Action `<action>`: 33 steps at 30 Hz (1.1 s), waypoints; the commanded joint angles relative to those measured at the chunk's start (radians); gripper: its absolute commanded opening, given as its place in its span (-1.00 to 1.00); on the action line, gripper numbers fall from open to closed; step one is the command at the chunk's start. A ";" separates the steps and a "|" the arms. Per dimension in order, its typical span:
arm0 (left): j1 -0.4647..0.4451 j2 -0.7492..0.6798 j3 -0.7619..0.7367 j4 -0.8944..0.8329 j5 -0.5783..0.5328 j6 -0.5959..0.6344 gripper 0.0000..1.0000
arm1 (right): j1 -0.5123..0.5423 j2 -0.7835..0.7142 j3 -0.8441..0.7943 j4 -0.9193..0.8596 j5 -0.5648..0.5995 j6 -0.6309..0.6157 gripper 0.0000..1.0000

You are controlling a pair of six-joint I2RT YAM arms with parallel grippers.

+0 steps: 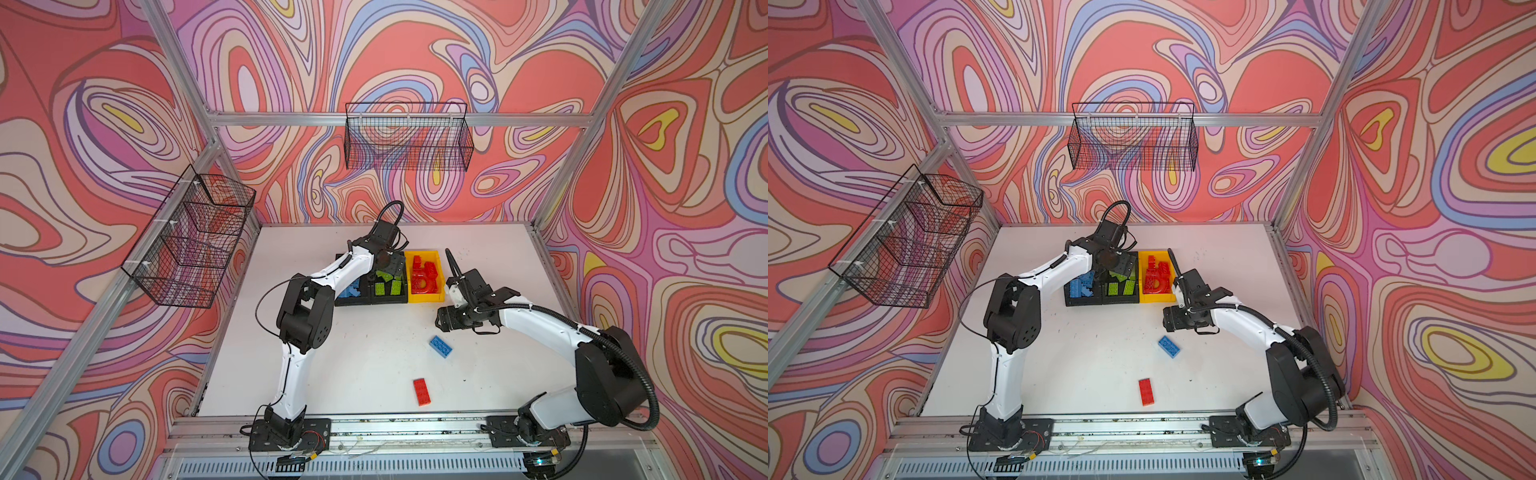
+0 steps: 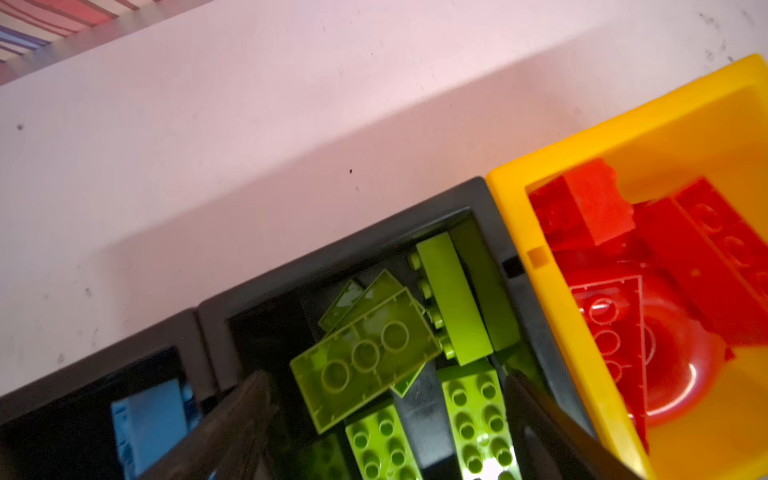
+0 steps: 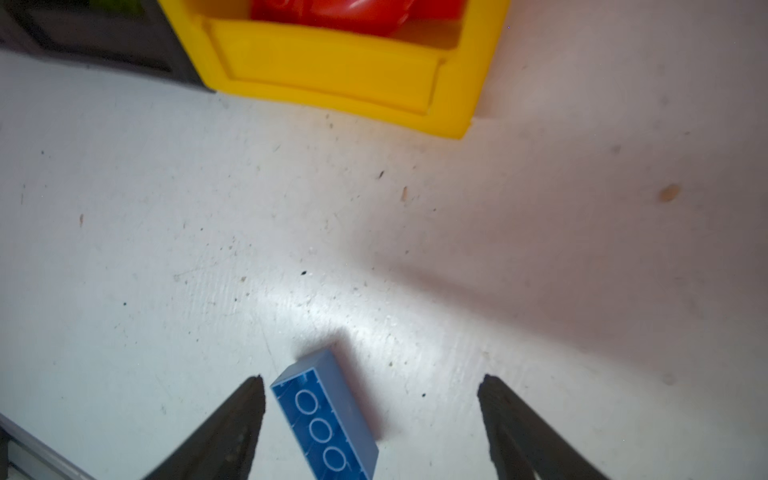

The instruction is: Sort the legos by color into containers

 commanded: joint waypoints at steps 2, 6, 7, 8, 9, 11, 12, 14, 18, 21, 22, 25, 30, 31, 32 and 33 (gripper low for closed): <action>0.008 -0.193 -0.095 0.070 -0.081 0.011 0.81 | 0.067 -0.008 -0.037 -0.047 -0.018 -0.025 0.72; 0.026 -0.316 -0.197 0.118 -0.078 -0.007 0.79 | 0.135 -0.004 -0.040 -0.050 -0.005 0.002 0.72; 0.029 -0.348 -0.233 0.143 -0.074 -0.008 0.79 | 0.147 0.006 -0.038 -0.055 0.016 0.010 0.71; 0.030 -0.378 -0.262 0.158 -0.073 -0.009 0.78 | 0.155 0.016 -0.038 -0.061 0.041 0.017 0.70; 0.037 -0.410 -0.294 0.172 -0.071 -0.009 0.78 | 0.160 0.030 -0.038 -0.070 0.065 0.022 0.69; 0.048 -0.469 -0.352 0.189 -0.071 -0.010 0.76 | 0.163 0.060 -0.036 -0.082 0.106 0.033 0.64; 0.056 -0.501 -0.382 0.196 -0.076 -0.009 0.75 | 0.166 0.077 -0.036 -0.089 0.132 0.038 0.59; 0.075 -0.552 -0.435 0.203 -0.081 -0.005 0.75 | 0.170 0.111 -0.031 -0.099 0.167 0.049 0.52; 0.127 -0.633 -0.509 0.185 -0.066 -0.005 0.73 | 0.180 0.154 -0.012 -0.108 0.209 0.076 0.31; 0.148 -0.686 -0.568 0.189 -0.067 0.000 0.72 | 0.185 0.165 0.006 -0.098 0.202 0.092 0.10; 0.152 -0.702 -0.592 0.192 -0.071 0.002 0.72 | 0.189 0.169 0.015 -0.100 0.198 0.095 0.02; 0.153 -0.749 -0.650 0.196 -0.081 -0.004 0.71 | 0.206 0.176 0.052 -0.118 0.193 0.098 -0.21; 0.154 -0.831 -0.756 0.198 -0.091 -0.048 0.70 | 0.217 0.198 0.208 -0.161 0.187 0.086 -0.40; 0.154 -0.850 -0.775 0.196 -0.106 -0.049 0.70 | 0.218 0.208 0.252 -0.161 0.181 0.081 -0.41; 0.153 -0.868 -0.787 0.191 -0.126 -0.049 0.70 | 0.218 0.221 0.291 -0.161 0.176 0.077 -0.42; 0.153 -0.890 -0.797 0.182 -0.155 -0.051 0.70 | 0.220 0.240 0.334 -0.158 0.172 0.075 -0.43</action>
